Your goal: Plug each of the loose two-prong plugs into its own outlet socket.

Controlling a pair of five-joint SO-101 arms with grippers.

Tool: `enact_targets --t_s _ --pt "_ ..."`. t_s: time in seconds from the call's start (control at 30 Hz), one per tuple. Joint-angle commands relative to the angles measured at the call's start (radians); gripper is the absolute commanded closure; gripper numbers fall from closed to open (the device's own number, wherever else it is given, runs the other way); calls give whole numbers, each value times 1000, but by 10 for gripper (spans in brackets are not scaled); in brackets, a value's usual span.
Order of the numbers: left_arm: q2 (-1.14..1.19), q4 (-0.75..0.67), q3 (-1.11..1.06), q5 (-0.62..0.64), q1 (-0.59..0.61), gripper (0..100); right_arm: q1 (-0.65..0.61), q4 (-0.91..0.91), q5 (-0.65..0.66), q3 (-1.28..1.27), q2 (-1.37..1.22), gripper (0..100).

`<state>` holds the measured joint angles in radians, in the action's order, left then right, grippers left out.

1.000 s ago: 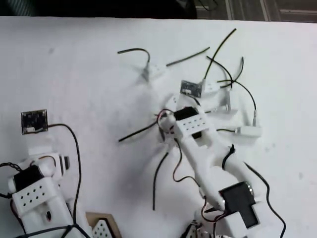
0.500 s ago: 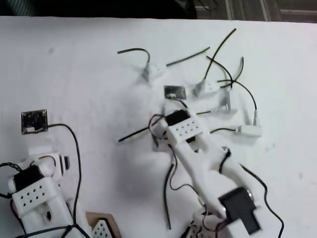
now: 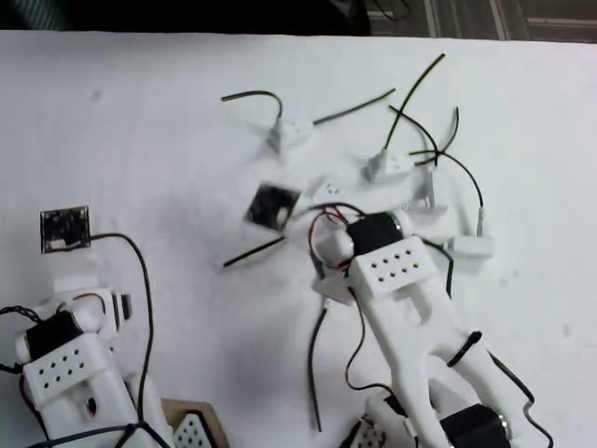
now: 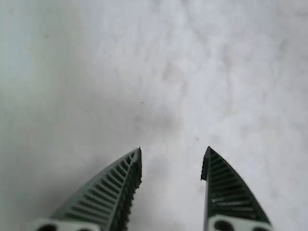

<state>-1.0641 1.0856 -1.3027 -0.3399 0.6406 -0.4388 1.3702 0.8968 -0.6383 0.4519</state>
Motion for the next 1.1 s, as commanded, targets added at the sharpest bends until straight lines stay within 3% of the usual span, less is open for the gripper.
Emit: enact_targets --t_s 0.0,0.2,0.67,0.9,1.07 --pt "-18 -17 5 -8 1 782 25 15 236 -44 39 809" --pt "-18 -17 5 -8 1 782 16 -1 322 -140 38 735" --pt "-18 -17 3 -8 -48 782 -99 -329 321 -358 25 732" --pt "-18 -17 3 -8 -48 782 -102 -460 318 -353 -193 733" --pt "-18 -17 2 -9 -48 782 -104 -519 230 -311 -286 734"
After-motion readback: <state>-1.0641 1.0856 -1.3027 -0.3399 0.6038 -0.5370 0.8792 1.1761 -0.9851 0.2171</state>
